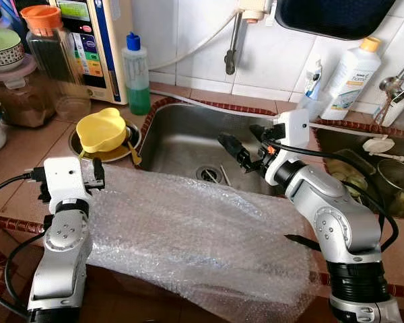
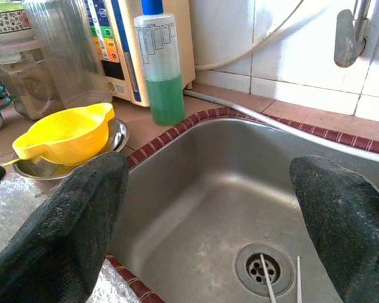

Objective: Kitchen organization

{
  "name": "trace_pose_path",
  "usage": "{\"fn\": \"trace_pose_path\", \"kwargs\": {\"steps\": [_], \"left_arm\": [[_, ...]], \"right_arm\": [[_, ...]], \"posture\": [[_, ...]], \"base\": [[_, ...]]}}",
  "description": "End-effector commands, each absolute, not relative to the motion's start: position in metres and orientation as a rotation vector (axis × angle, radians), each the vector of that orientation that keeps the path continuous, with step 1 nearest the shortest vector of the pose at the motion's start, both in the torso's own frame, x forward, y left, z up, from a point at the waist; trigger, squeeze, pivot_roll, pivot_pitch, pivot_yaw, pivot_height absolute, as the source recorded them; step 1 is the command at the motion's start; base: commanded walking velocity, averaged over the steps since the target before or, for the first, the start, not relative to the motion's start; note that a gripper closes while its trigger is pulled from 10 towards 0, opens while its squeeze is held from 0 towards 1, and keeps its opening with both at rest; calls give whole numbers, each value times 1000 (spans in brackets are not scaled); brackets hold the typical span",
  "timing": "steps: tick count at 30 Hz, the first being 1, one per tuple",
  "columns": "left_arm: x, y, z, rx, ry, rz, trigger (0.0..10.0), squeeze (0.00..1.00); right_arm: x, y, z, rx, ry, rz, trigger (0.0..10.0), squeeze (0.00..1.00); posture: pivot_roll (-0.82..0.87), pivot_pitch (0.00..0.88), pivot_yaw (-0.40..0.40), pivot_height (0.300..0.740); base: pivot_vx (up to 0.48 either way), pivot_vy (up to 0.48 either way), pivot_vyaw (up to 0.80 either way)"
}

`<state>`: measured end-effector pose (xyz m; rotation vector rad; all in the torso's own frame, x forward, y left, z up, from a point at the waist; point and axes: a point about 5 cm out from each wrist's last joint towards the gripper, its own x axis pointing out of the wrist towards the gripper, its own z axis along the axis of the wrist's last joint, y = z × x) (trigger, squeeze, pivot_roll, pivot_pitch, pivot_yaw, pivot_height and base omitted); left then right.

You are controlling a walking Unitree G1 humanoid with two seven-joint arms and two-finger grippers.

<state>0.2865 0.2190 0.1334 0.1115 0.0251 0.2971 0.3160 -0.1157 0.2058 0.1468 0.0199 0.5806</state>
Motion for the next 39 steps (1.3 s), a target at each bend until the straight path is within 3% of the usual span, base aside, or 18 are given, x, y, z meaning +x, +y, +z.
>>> {"fn": "trace_pose_path", "kwargs": {"steps": [1,3,4,7,10,11,26,27,28,30,31,32,33,34,35,36,38,39], "left_arm": [[289,215,132,106,19,271,0,0],[290,215,131,109,13,264,706,0],[291,215,131,109,10,261,0,0],[292,216,130,106,10,261,0,0],[294,216,126,90,18,264,4431,0],[294,216,126,85,21,271,10000,0],[304,221,123,-92,8,327,10000,0],[304,220,124,-108,2,327,9451,0],[305,221,125,-133,-9,327,5333,0],[306,221,127,-145,-22,330,2824,0],[306,222,128,-158,-38,338,3490,0],[306,222,129,-159,-44,343,4941,0],[306,222,130,-158,-49,345,8392,0],[306,222,130,-158,-53,346,8392,0],[306,221,130,-163,-55,343,9843,0],[307,221,130,-165,-54,343,9843,0],[306,221,130,-171,-53,343,4902,0],[307,221,129,-178,-54,343,1686,0]], "right_arm": [[317,-119,212,149,-4,567,10000,0],[318,-120,212,148,-5,561,10000,0],[318,-120,212,148,-5,559,10000,0],[318,-121,212,148,-5,557,10000,0],[318,-122,212,143,-7,551,10000,0],[318,-122,212,143,-7,550,10000,0],[317,-125,212,135,-5,544,10000,0],[317,-125,212,135,-4,544,10000,0],[317,-125,212,134,-3,543,10000,0],[317,-126,212,134,-3,543,10000,0],[317,-126,212,134,-3,542,10000,0],[317,-126,212,134,-3,542,10000,0],[317,-126,212,134,-3,542,10000,0],[317,-126,212,133,-3,542,10000,0],[317,-126,211,132,-1,540,10000,0],[317,-127,211,132,-1,540,10000,0],[317,-127,211,132,0,539,10000,0],[317,-127,211,132,-1,539,10000,0]], "posture": [[88,12,-60,740],[87,12,-60,740],[86,13,-61,740],[85,13,-62,740],[80,14,-61,740],[79,14,-63,740],[64,17,-70,740],[61,17,-71,740],[61,18,-71,740],[59,20,-71,740],[58,20,-71,740],[58,20,-71,740],[56,20,-71,740],[56,20,-71,740],[57,18,-72,740],[57,18,-73,740],[56,18,-72,740],[56,18,-73,740]], "base": [[0,0,0],[0,0,0],[0,0,0],[0,0,0],[0,0,0],[0,0,0],[0,0,0],[0,0,0],[0,0,0],[0,0,0],[0,0,0],[0,0,0],[0,0,0],[0,0,0],[0,0,0],[0,0,0],[0,0,0],[0,0,0]]}}
